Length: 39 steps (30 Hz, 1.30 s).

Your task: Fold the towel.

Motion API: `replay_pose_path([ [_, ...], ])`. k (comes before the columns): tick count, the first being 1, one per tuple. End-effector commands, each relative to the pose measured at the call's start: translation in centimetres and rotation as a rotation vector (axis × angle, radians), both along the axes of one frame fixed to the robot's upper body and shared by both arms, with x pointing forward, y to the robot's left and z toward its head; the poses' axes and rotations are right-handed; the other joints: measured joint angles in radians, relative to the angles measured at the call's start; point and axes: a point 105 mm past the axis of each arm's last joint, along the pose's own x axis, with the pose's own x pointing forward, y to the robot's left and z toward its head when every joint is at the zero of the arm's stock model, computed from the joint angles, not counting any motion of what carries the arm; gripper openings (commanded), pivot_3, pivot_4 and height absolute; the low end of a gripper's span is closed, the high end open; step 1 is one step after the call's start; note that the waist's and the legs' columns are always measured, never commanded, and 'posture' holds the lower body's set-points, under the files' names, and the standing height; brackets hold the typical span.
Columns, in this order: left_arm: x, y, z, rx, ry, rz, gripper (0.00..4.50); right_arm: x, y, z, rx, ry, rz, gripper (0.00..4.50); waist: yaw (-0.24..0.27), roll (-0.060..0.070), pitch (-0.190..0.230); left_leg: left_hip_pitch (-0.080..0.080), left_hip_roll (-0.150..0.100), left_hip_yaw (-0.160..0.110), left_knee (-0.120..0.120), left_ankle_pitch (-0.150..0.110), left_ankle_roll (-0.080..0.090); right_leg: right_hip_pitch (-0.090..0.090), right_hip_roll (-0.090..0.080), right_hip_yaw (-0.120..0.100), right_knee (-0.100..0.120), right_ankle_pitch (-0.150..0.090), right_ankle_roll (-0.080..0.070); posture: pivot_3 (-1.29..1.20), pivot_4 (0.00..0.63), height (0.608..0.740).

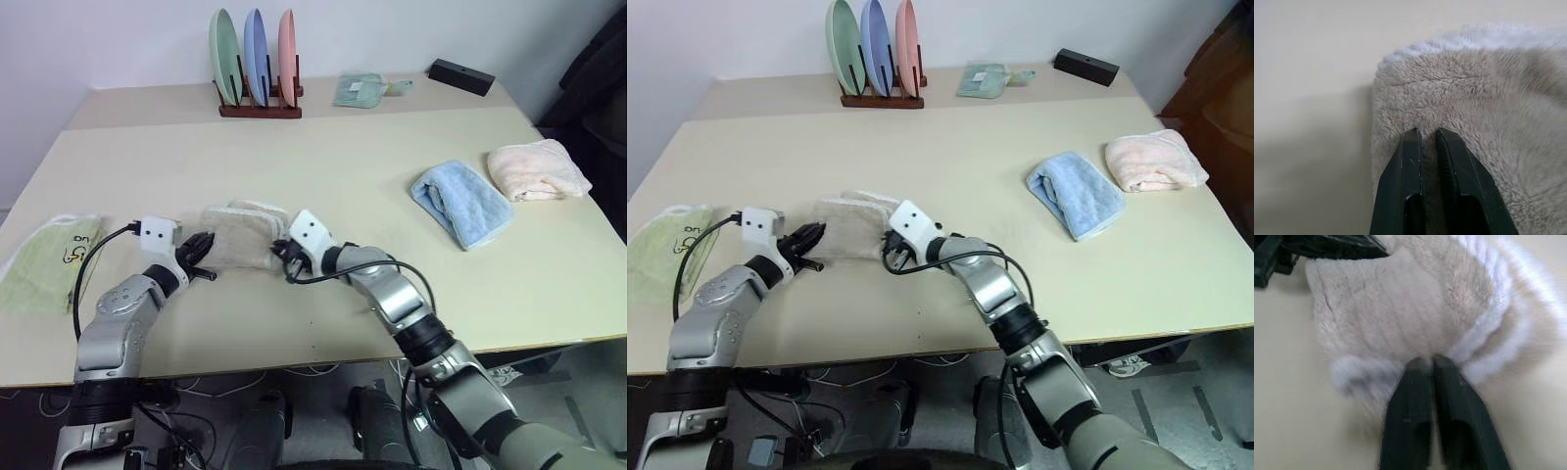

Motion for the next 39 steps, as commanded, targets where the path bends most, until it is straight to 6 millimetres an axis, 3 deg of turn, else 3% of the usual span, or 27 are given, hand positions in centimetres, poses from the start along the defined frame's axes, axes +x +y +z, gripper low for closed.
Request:
replay_pose_path([
  [1,-1.1,1.0,3.8,-0.067,-0.117,0.022,1.00,-0.8,-0.8,3.4,0.147,0.039,-0.012,2.36,-0.004,0.000,0.000,0.000,0.000,0.000,0.000,0.000,0.000,0.000,0.000,0.000,0.000,0.000,0.000,0.00,0.150,0.740],
  [3,-1.6,0.9,4.4,-0.078,-0.133,0.004,1.72,-1.1,-1.2,3.9,0.206,0.117,-0.030,3.27,-0.005,0.000,0.000,0.001,0.001,0.000,-0.001,0.000,0.000,0.000,0.000,0.000,0.000,0.000,0.000,0.00,0.150,0.740],
  [5,-2.4,0.4,5.0,-0.052,-0.150,-0.033,2.78,-1.5,-1.3,4.1,0.251,0.211,-0.037,4.33,-0.004,0.000,0.000,0.001,0.001,0.000,-0.001,0.000,0.000,0.000,0.000,0.000,0.000,0.000,0.000,0.00,0.150,0.740],
  [8,-3.4,0.1,5.3,0.012,-0.167,-0.071,4.19,-1.5,-0.8,3.5,0.329,0.410,-0.102,4.50,-0.004,0.000,0.000,0.001,0.001,0.000,-0.002,0.000,0.000,0.000,0.000,0.000,0.000,0.000,0.000,0.00,0.150,0.740],
  [9,-3.5,0.3,5.4,0.017,-0.176,-0.064,4.45,-1.4,-0.5,3.3,0.341,0.457,-0.117,4.50,-0.002,0.000,0.000,0.001,0.001,0.000,-0.002,0.000,0.000,0.000,0.000,0.000,0.000,0.000,0.000,0.00,0.150,0.740],
  [14,-4.1,1.0,5.2,0.057,-0.179,-0.061,4.45,-0.7,1.3,1.7,0.377,0.638,-0.175,4.50,-0.001,0.000,0.000,0.001,0.000,0.000,-0.001,0.000,0.000,0.000,0.000,0.000,0.000,0.000,-0.001,0.00,0.150,0.740],
  [17,-4.8,0.7,4.3,0.092,-0.152,-0.094,4.45,-0.1,2.5,0.1,0.330,0.672,-0.204,4.50,-0.004,0.001,0.000,0.001,0.001,0.001,-0.002,0.000,0.000,-0.001,0.000,0.000,0.000,0.000,-0.001,0.00,0.150,0.740],
  [23,-5.0,0.6,4.1,0.098,-0.161,-0.088,4.45,0.6,4.5,-1.4,0.301,0.709,-0.213,4.50,-0.005,0.000,0.000,0.002,0.001,0.001,-0.002,0.000,0.000,0.000,0.001,0.000,0.001,0.000,-0.001,0.00,0.150,0.740],
  [26,-4.9,0.5,4.2,0.097,-0.167,-0.085,4.50,0.9,5.5,-0.6,0.348,0.710,-0.192,3.65,-0.007,0.000,0.000,0.002,0.001,0.001,-0.002,0.000,0.000,0.000,0.001,0.000,0.001,0.000,-0.001,0.00,0.150,0.740],
  [33,-4.9,0.3,4.2,0.094,-0.173,-0.085,4.50,1.9,5.4,1.5,0.461,0.700,-0.190,0.15,-0.022,0.001,0.000,0.001,0.001,0.000,-0.002,0.000,0.000,-0.001,0.001,0.000,0.001,0.000,-0.001,0.00,0.150,0.740],
  [37,-4.7,0.1,4.2,0.091,-0.176,-0.088,4.50,2.3,3.8,3.8,0.547,0.664,-0.184,0.06,-0.023,0.001,0.000,0.001,0.001,0.000,-0.002,0.000,0.000,-0.001,0.001,0.000,0.001,0.000,-0.001,0.00,0.150,0.740],
  [39,-4.7,-0.2,4.1,0.089,-0.177,-0.095,4.50,2.7,1.8,6.0,0.615,0.600,-0.191,0.06,-0.024,0.001,0.001,0.000,0.001,0.000,-0.003,0.000,0.000,-0.002,0.001,0.000,0.001,0.000,-0.001,0.00,0.150,0.740],
])
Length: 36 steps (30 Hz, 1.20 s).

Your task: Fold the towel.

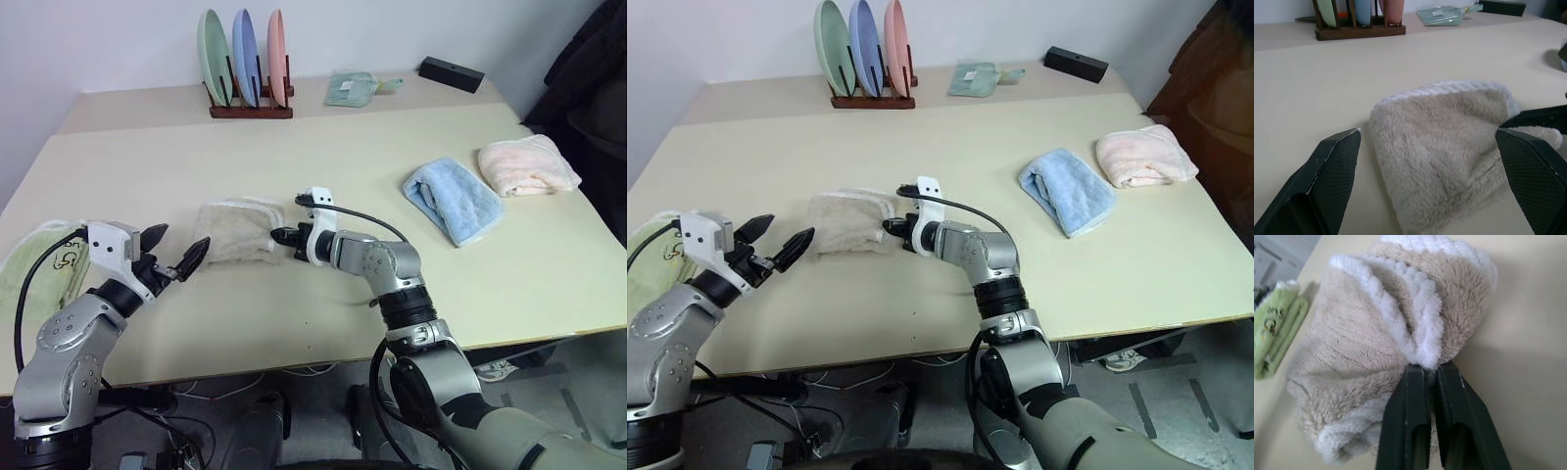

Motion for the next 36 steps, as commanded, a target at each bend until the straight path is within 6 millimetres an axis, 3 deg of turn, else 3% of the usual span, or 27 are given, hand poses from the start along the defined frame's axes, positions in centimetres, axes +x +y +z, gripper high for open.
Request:
replay_pose_path([
  [1,0.0,-0.7,1.4,0.019,-0.065,-0.017,4.50,0.1,-1.2,6.2,0.145,-0.161,-0.021,0.06,0.000,0.000,0.000,0.000,0.000,0.000,0.000,0.000,0.000,0.000,0.000,0.000,0.000,0.000,0.000,0.00,0.150,0.740],
  [3,0.0,-0.8,1.3,0.018,-0.064,-0.020,4.50,0.2,-2.5,7.2,0.147,-0.200,-0.050,0.06,0.000,0.000,0.000,0.000,0.000,0.000,0.000,0.000,0.000,0.000,0.000,0.000,0.000,0.000,0.000,0.00,0.150,0.740],
  [7,0.3,-1.3,1.3,0.013,-0.062,-0.040,4.50,1.0,-9.8,11.7,0.154,-0.361,-0.218,0.06,0.008,0.000,0.000,-0.001,0.000,0.000,0.000,0.000,0.000,0.000,0.000,0.000,-0.001,0.000,0.000,0.00,0.150,0.740],
  [12,1.0,-2.4,1.1,0.000,-0.062,-0.079,4.50,1.7,-18.9,15.0,0.122,-0.465,-0.476,0.06,0.021,0.000,0.001,-0.001,0.000,0.001,0.000,0.000,0.000,0.001,0.000,0.000,-0.003,0.000,0.000,0.00,0.150,0.740],
  [15,1.5,-3.2,0.9,-0.010,-0.058,-0.109,4.50,1.6,-24.2,15.7,0.161,-0.460,-0.641,0.06,0.021,0.000,0.001,-0.001,0.000,0.002,0.000,0.000,0.000,0.001,0.000,0.000,-0.004,0.000,0.000,0.00,0.150,0.740],
  [17,1.7,-3.7,0.7,-0.011,-0.056,-0.127,4.50,1.5,-26.2,15.0,0.170,-0.414,-0.711,0.06,0.021,0.000,0.001,-0.001,0.000,0.002,0.000,0.000,0.001,0.002,0.000,0.000,-0.005,0.000,0.000,0.00,0.150,0.740],
  [20,1.9,-4.2,0.6,-0.001,-0.061,-0.149,4.50,0.9,-27.7,13.2,0.151,-0.349,-0.770,0.06,0.020,0.000,0.001,-0.001,0.001,0.003,0.000,0.000,0.001,0.002,0.000,0.000,-0.005,0.000,0.000,0.00,0.150,0.740],
  [24,2.1,-4.8,0.5,-0.017,-0.064,-0.162,4.50,-1.6,-29.5,6.5,0.085,-0.107,-0.855,0.06,0.030,0.000,0.000,-0.001,0.001,0.002,0.000,-0.001,0.001,0.003,0.000,0.000,-0.006,0.000,0.000,0.00,0.150,0.740],
  [30,2.1,-5.8,0.0,-0.016,-0.049,-0.191,4.50,-3.4,-31.0,2.4,-0.050,0.019,-0.932,0.06,0.027,0.004,0.002,-0.001,0.001,0.004,0.002,-0.001,0.002,0.003,-0.001,0.001,-0.007,0.000,0.000,0.00,0.150,0.740],
  [33,2.2,-5.9,-0.1,-0.022,-0.047,-0.196,4.50,-3.8,-31.8,3.2,-0.107,-0.042,-0.970,0.95,0.027,0.005,0.002,-0.001,0.001,0.004,0.002,-0.001,0.002,0.004,-0.001,0.001,-0.007,0.000,0.001,0.00,0.150,0.740],
  [36,2.3,-6.3,-0.2,-0.033,-0.041,-0.208,4.50,-4.3,-32.3,5.0,-0.200,-0.162,-0.989,2.43,0.027,0.005,0.002,-0.001,0.000,0.004,0.002,-0.001,0.002,0.004,-0.001,0.001,-0.007,0.000,0.001,0.00,0.150,0.740],
])
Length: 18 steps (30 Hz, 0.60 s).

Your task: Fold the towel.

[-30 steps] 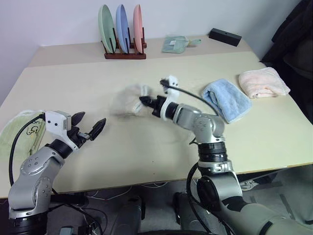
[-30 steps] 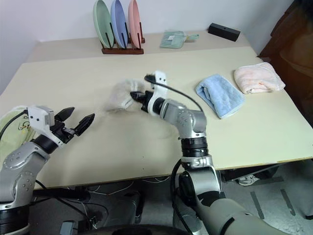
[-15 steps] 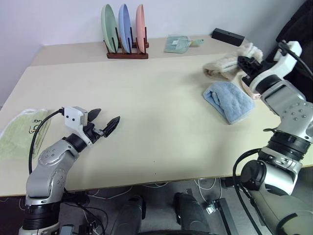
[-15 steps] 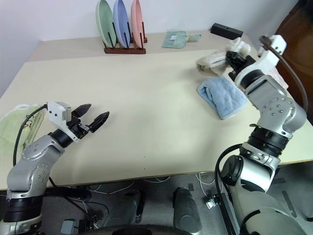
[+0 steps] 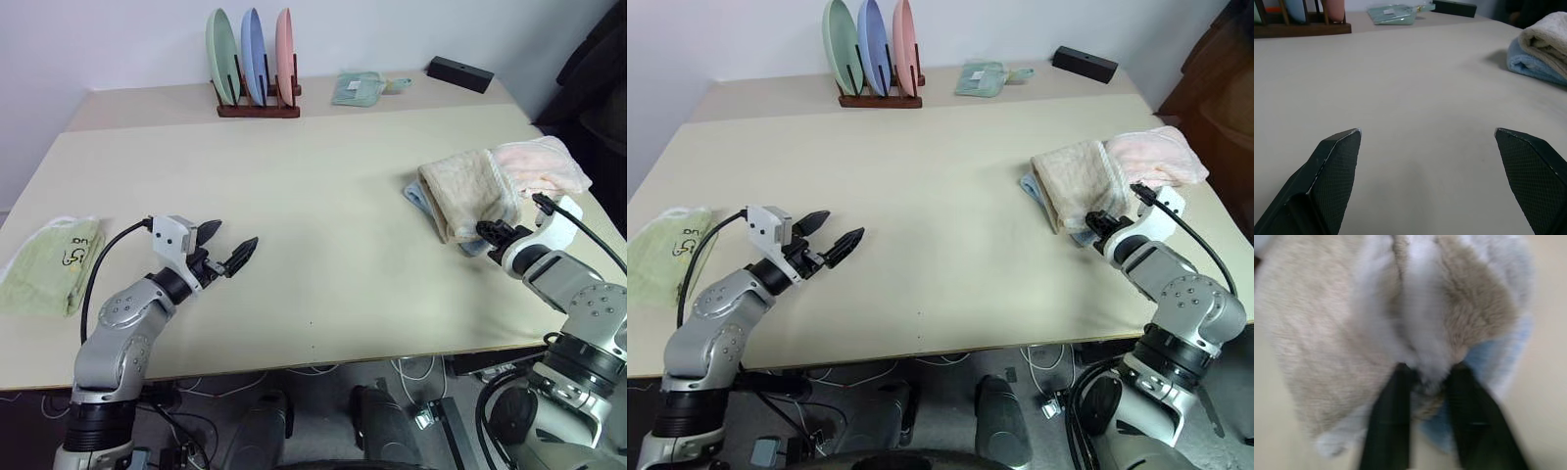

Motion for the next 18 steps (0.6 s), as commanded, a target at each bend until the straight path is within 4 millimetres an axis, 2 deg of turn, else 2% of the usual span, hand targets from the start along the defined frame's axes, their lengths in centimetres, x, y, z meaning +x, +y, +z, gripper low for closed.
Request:
replay_pose_path([
  [1,0.1,-0.5,0.6,-0.005,-0.034,-0.021,4.50,-0.5,-1.0,4.3,-0.195,-0.149,-0.045,2.95,0.000,0.000,0.000,0.000,0.000,0.000,0.000,0.000,0.000,0.000,0.000,0.000,0.000,0.000,0.000,0.00,0.150,0.740],
  [2,0.2,-0.8,0.5,-0.007,-0.032,-0.028,4.50,-0.6,-1.4,4.8,-0.245,-0.167,-0.058,3.37,0.000,0.000,0.000,0.000,0.000,0.000,0.000,0.000,0.000,0.000,0.000,0.000,0.000,0.000,0.000,0.00,0.150,0.740],
  [4,0.4,-1.2,0.4,-0.010,-0.031,-0.034,4.50,-0.8,-2.3,5.8,-0.349,-0.201,-0.088,3.37,0.002,0.000,0.000,0.000,0.000,0.000,0.000,0.000,0.000,0.001,0.000,0.000,-0.001,0.000,0.000,0.00,0.150,0.740],
  [6,0.8,-1.3,0.4,-0.009,-0.040,-0.025,4.50,-0.9,-2.6,7.6,-0.493,-0.265,-0.118,3.37,0.001,0.000,0.000,0.000,0.000,0.000,0.000,0.000,0.000,0.001,0.000,0.000,-0.001,0.000,0.000,0.00,0.150,0.740],
  [9,1.6,-0.9,0.4,0.006,-0.054,0.018,4.50,-0.7,-1.8,9.5,-0.690,-0.348,-0.094,3.37,0.001,0.000,0.000,0.000,0.000,0.000,0.000,0.000,0.000,0.001,0.000,0.000,-0.001,0.000,0.000,0.00,0.150,0.740],
  [13,2.5,0.8,0.1,0.078,-0.089,0.118,4.50,0.3,2.9,9.9,-0.766,-0.466,0.138,3.37,-0.006,0.000,0.000,0.001,0.000,0.000,-0.001,0.000,0.000,0.001,0.000,0.000,-0.002,0.000,0.000,0.00,0.150,0.740],
  [16,2.4,2.5,-0.4,0.152,-0.104,0.193,4.50,0.5,7.4,8.2,-0.759,-0.505,0.406,3.37,-0.004,-0.001,0.000,0.001,0.000,0.000,-0.001,0.000,0.000,0.001,0.000,0.000,-0.002,0.000,0.000,0.00,0.150,0.740],
  [18,1.9,3.0,-0.5,0.167,-0.110,0.215,4.50,0.5,9.5,7.1,-0.736,-0.514,0.541,3.37,-0.001,-0.001,0.000,0.001,0.000,0.000,-0.001,0.000,0.000,0.001,0.000,0.000,-0.002,0.000,0.000,0.00,0.150,0.740],
])
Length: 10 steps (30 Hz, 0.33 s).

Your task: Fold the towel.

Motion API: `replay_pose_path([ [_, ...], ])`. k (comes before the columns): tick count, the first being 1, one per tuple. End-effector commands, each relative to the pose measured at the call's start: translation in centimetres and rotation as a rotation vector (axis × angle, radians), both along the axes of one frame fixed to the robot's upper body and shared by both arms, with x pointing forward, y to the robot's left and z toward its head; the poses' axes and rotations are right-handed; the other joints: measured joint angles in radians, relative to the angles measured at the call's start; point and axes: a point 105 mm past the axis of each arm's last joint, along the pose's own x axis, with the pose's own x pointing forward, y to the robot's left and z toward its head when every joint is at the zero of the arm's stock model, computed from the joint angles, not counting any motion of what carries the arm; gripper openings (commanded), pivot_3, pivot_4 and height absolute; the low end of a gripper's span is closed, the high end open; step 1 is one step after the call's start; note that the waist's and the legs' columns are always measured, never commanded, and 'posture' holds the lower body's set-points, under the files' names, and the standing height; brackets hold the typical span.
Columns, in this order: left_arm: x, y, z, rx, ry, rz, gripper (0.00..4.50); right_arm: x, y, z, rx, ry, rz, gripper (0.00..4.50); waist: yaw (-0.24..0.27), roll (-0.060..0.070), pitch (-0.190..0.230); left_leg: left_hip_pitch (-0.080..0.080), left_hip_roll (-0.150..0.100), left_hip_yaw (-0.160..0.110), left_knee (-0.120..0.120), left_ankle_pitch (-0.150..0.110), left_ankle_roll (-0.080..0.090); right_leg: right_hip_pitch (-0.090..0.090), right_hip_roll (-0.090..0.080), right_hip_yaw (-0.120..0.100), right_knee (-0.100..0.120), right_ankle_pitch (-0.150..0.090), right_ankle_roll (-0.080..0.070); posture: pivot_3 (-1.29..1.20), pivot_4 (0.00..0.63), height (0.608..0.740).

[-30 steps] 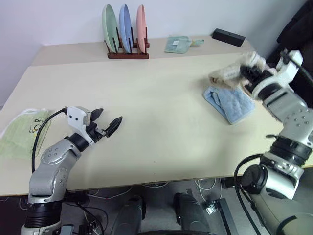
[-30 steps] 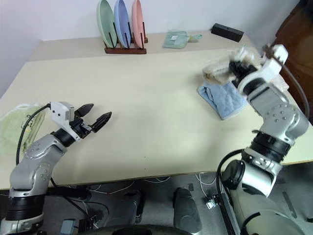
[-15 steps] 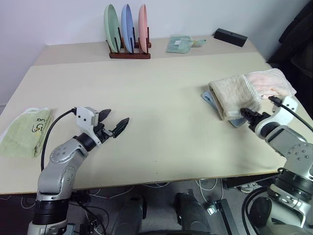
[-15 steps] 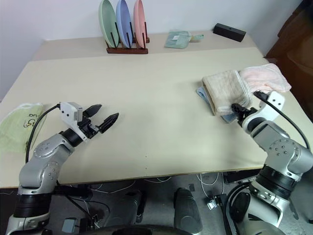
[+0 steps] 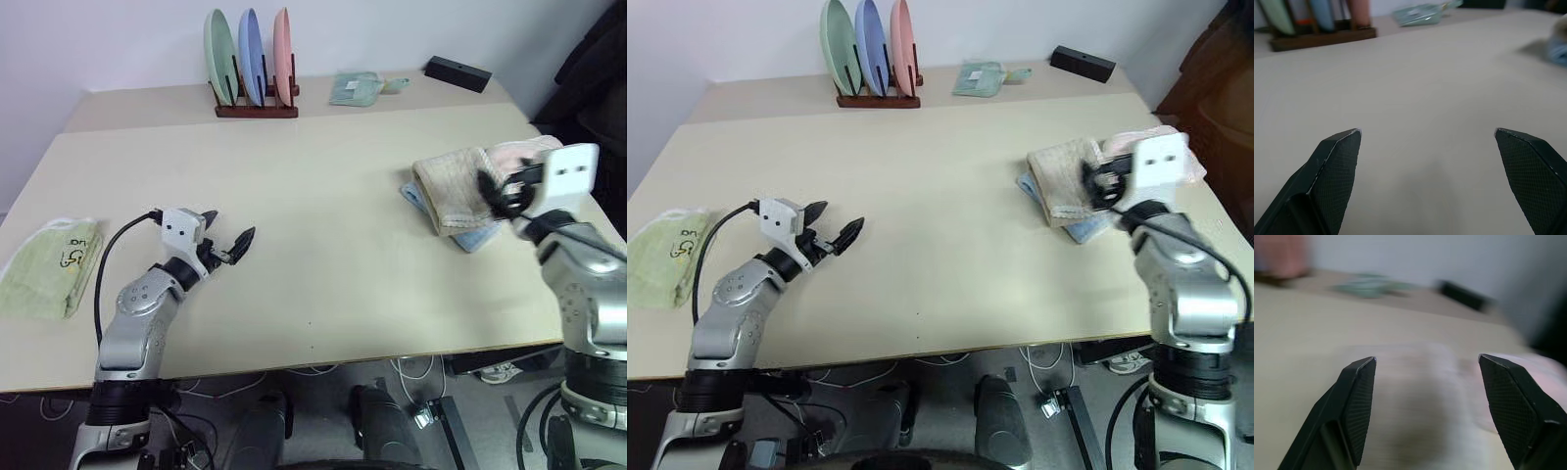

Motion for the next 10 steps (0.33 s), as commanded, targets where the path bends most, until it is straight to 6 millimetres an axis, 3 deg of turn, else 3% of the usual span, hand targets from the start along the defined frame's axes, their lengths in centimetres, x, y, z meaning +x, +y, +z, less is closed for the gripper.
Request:
replay_pose_path([
  [1,-0.8,1.3,0.8,0.036,-0.057,0.053,4.50,-0.5,3.8,-0.3,-0.025,0.006,0.226,3.37,0.002,0.000,0.000,0.000,0.000,0.000,0.000,0.000,0.000,0.000,0.000,0.000,0.000,0.000,0.000,0.00,0.150,0.740],
  [6,-2.7,1.7,0.2,0.050,-0.052,0.092,4.50,0.3,6.0,-2.4,-0.017,0.092,0.373,3.37,0.006,-0.001,0.000,-0.001,0.000,-0.001,0.001,0.000,0.000,0.001,0.000,0.000,-0.001,0.000,0.000,0.00,0.150,0.740],
  [10,-4.0,1.6,-0.1,0.025,-0.046,0.115,4.50,0.8,7.1,-3.0,-0.030,0.116,0.461,3.37,0.005,-0.001,0.000,0.000,0.000,-0.001,0.001,0.000,0.000,0.001,0.000,0.000,-0.001,0.000,0.000,0.00,0.150,0.740],
])
